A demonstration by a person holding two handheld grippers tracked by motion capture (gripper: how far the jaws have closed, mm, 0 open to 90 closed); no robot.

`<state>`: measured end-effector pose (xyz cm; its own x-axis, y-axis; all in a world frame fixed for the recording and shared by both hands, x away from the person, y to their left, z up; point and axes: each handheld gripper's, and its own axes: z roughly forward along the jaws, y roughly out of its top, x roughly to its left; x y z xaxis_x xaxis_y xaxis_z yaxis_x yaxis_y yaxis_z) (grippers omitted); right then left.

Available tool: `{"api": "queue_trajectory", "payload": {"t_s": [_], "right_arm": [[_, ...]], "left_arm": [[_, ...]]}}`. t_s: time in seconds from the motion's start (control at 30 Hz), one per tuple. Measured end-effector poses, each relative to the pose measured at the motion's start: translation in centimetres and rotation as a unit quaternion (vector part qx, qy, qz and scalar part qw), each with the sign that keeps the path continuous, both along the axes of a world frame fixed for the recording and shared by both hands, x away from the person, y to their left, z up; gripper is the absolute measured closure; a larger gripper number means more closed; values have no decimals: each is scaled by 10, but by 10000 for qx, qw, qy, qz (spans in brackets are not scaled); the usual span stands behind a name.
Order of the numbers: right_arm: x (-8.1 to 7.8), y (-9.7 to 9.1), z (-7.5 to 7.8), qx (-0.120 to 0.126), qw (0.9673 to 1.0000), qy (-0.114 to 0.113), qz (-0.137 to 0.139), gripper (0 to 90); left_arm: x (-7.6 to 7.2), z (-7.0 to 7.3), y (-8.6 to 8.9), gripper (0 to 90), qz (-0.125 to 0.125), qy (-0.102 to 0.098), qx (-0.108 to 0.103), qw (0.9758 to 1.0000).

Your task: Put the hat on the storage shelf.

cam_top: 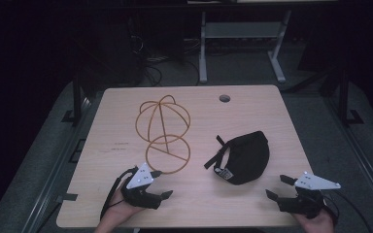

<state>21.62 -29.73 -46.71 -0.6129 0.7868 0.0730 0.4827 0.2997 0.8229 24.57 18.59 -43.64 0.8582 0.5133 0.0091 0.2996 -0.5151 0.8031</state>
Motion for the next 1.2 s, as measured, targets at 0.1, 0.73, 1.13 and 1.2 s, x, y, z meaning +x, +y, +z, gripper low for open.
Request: {"api": "queue_trajectory", "payload": {"t_s": [0.1, 0.73, 1.13, 1.2], "right_arm": [[1, 0, 0, 16, 10000, 2, 2, 214], [1, -1, 1, 46, 10000, -61, -33, 214], [0, -2, 2, 113, 9999, -42, -46, 214], [-1, -2, 2, 126, 9999, -54, -49, 214]], "left_arm": [[2, 3, -5, 246, -15, 55, -35, 10000], [12, 20, -31, 245, -337, 72, -158, 9993], [16, 25, -53, 246, -624, 165, -135, 9978], [17, 26, -58, 246, -639, 175, -137, 9977]]}}
